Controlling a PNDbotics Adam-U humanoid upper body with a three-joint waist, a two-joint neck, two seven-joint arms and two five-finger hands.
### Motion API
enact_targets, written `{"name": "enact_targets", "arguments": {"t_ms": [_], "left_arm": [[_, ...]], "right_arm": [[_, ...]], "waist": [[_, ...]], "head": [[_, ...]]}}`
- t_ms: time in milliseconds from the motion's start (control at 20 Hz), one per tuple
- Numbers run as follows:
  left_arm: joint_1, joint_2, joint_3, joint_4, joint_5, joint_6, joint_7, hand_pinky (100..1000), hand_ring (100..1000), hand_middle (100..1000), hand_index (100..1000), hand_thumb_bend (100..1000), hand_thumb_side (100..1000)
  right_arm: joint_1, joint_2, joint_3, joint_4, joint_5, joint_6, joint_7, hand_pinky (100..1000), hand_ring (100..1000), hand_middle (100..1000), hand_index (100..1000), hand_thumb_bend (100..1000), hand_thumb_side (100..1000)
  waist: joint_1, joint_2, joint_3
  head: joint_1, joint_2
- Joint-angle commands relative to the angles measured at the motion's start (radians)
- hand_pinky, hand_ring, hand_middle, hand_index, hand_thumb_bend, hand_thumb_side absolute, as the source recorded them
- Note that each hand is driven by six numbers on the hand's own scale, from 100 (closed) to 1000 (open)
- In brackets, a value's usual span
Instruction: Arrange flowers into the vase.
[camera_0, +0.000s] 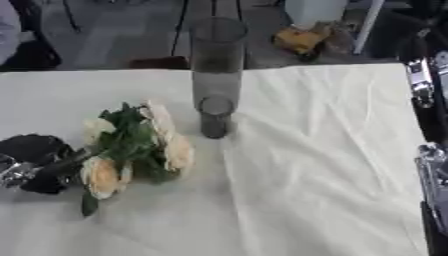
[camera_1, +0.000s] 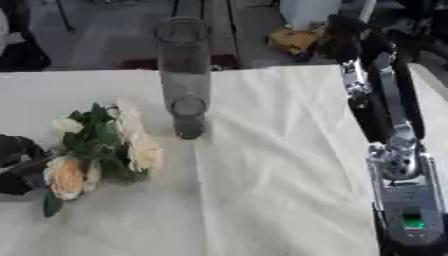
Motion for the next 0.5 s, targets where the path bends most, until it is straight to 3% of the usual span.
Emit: {"name": "enact_targets", "arguments": {"t_ms": [50,350,500], "left_arm": [[-0.024,0.008,0.011,0.0,-0.006,0.002,0.025,592,575,677,806,100,585],[-0.032,-0.014,0.024,0.05,-0.003,0.023,0.089,400,433,584,729,100,483],[-0.036,-0.027,0.038,0.082,0.004,0.037,0.13,291,332,492,640,100,451]], "right_arm": [[-0.007,-0.018,-0.008,-0.007,-0.009,-0.002,0.003,659,827,558,857,161,1000],[-0.006,-0.018,-0.012,-0.008,-0.01,-0.001,0.003,660,828,556,858,157,1000],[-0.005,-0.019,-0.013,-0.007,-0.009,0.0,0.002,660,827,554,858,152,1000]], "waist": [[0.003,-0.013,-0.001],[0.004,-0.011,-0.004],[0.003,-0.009,-0.006]], "head": [[0.003,-0.015],[0.003,-0.015],[0.003,-0.015]]}}
